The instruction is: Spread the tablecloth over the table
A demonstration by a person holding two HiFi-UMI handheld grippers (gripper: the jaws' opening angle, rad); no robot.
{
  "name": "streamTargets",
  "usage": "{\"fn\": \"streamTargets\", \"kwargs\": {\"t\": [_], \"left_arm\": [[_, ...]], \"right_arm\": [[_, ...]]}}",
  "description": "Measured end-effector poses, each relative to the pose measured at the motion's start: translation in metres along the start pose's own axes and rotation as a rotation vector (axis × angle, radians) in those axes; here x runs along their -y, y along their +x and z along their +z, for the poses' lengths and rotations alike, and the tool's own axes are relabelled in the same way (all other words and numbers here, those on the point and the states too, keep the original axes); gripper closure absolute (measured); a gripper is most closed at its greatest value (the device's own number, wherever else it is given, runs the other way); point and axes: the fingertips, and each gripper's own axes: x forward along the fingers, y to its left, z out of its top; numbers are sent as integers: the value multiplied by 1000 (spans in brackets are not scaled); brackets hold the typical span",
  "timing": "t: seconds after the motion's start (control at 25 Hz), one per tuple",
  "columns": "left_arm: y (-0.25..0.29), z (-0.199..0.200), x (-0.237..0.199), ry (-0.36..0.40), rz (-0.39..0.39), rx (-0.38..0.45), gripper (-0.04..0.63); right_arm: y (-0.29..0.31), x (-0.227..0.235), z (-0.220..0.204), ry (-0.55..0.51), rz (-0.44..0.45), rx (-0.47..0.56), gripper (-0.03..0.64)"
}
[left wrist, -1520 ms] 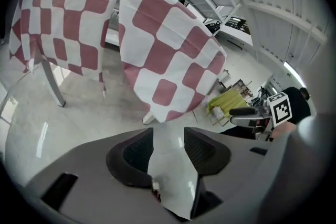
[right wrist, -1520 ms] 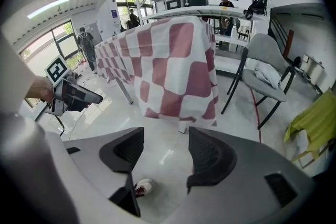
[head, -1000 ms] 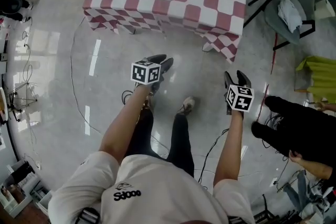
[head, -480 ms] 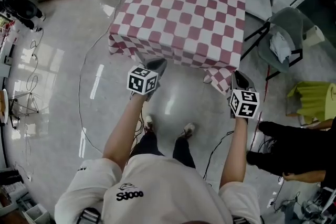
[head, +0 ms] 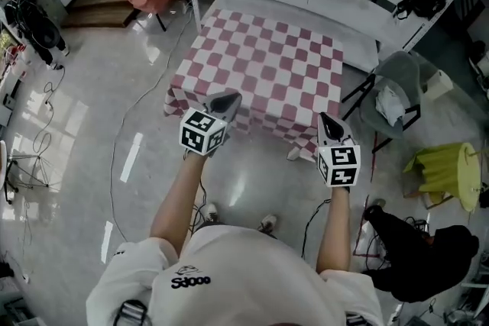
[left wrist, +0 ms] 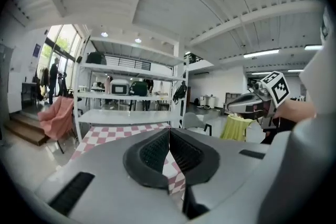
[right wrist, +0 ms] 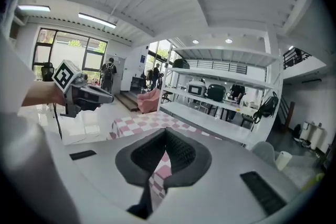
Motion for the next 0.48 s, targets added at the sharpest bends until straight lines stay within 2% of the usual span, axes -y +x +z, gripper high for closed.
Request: {"fn": "streamTargets", "kwargs": {"t": [0.2, 0.36, 0.48], "left_arm": [[-17, 45, 23, 114, -24, 97, 565], [-33, 76, 42, 205, -49, 135, 566], [-42, 97, 46, 239, -52, 164, 566]], "right_arm": [[-15, -19, 48, -43, 13, 87, 594], [-28, -27, 84, -84, 19, 162, 594], [-33, -33, 107, -104, 32, 193, 594]]}}
